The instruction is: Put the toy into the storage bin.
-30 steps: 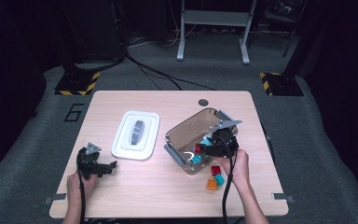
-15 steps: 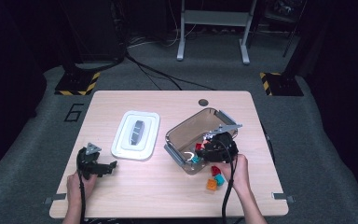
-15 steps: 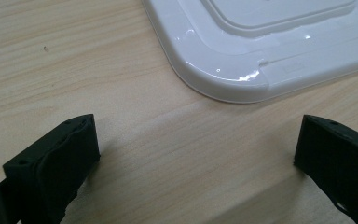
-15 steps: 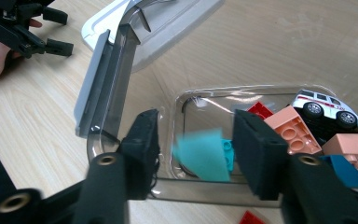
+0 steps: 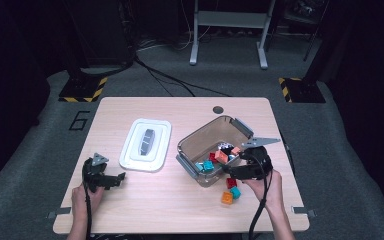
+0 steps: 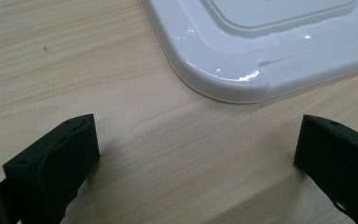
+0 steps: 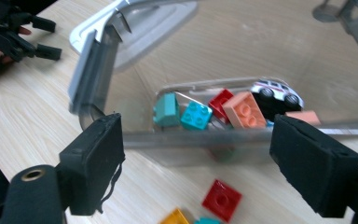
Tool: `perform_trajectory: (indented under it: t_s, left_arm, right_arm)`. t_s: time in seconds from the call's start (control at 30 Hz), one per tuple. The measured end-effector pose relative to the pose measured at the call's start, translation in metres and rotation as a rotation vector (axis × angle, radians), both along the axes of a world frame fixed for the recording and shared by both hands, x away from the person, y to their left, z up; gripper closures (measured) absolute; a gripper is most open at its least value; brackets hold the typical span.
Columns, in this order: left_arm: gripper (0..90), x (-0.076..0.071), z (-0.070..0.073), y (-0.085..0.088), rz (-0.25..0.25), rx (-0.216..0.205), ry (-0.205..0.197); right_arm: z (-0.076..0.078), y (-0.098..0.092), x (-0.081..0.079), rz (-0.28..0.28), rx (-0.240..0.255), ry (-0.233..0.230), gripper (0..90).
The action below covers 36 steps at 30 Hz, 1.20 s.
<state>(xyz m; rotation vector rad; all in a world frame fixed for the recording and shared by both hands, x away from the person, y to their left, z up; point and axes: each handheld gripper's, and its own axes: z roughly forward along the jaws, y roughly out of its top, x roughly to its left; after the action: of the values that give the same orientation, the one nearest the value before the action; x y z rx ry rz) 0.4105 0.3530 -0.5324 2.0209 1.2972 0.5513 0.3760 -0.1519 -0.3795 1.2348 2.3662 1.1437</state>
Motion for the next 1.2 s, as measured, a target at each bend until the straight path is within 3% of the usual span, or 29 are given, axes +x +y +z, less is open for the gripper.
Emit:
perform_trajectory:
  t_s: [0.33, 0.57, 0.7, 0.83, 0.97, 1.07, 1.2]
  left_arm:
    - [0.0, 0.000, 0.000, 0.000, 0.000, 0.001, 0.000]
    - [0.0, 0.000, 0.000, 0.000, 0.000, 0.001, 0.000]
    - [0.0, 0.000, 0.000, 0.000, -0.001, 0.001, 0.000]
    - [0.0, 0.000, 0.000, 0.000, -0.001, 0.001, 0.000]
    - [0.0, 0.000, 0.000, 0.000, 0.000, 0.001, 0.000]
    - [0.0, 0.000, 0.000, 0.000, 0.000, 0.001, 0.000]
    - [0.0, 0.000, 0.000, 0.000, -0.001, 0.002, 0.000]
  right_arm:
    - [-0.019, -0.025, -0.013, -0.050, -0.008, 0.011, 12.4]
    - [-0.053, -0.039, -0.017, -0.102, -0.033, 0.047, 9.8]
    - [-0.075, -0.042, -0.021, -0.112, -0.062, 0.038, 12.0]
    - [-0.099, -0.040, -0.024, -0.120, -0.063, 0.068, 13.0]
    - [-0.113, -0.036, -0.027, -0.120, -0.055, 0.076, 14.5]
    - [-0.117, -0.033, -0.029, -0.114, -0.056, 0.067, 20.5]
    - [-0.118, -0.029, -0.032, -0.104, -0.062, 0.046, 35.6]
